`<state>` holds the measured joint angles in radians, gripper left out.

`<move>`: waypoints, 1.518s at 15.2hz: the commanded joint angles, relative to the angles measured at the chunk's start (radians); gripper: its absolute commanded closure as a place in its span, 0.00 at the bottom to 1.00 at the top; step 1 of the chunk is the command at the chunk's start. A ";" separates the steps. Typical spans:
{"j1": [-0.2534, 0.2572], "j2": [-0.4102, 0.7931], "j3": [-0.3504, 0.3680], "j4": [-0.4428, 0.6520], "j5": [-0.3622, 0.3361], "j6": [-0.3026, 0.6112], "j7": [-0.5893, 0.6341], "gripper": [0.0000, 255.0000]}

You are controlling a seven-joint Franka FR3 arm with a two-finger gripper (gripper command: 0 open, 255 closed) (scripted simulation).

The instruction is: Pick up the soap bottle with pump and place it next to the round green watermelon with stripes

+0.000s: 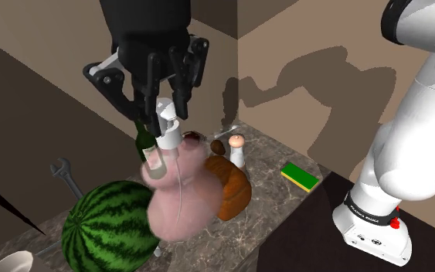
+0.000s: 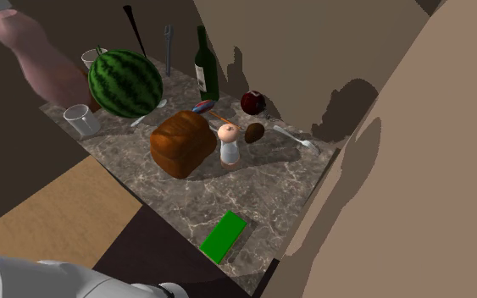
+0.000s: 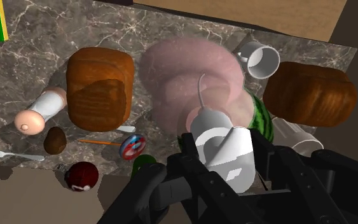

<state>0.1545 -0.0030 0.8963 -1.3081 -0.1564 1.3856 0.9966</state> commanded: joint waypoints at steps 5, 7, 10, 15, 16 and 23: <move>-0.022 -0.078 -0.032 -0.147 0.066 0.104 -0.029 1.00; -0.025 -0.099 -0.042 -0.192 0.083 0.136 -0.037 1.00; -0.027 -0.126 -0.054 -0.255 0.104 0.182 -0.047 1.00; -0.025 -0.161 -0.068 -0.351 0.129 0.255 -0.058 1.00; -0.025 -0.167 -0.070 -0.369 0.133 0.270 -0.060 1.00; -0.019 -0.196 -0.078 -0.486 0.154 0.366 -0.065 1.00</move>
<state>0.1341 -0.1916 0.8209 -1.7776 -0.0071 1.7383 0.9340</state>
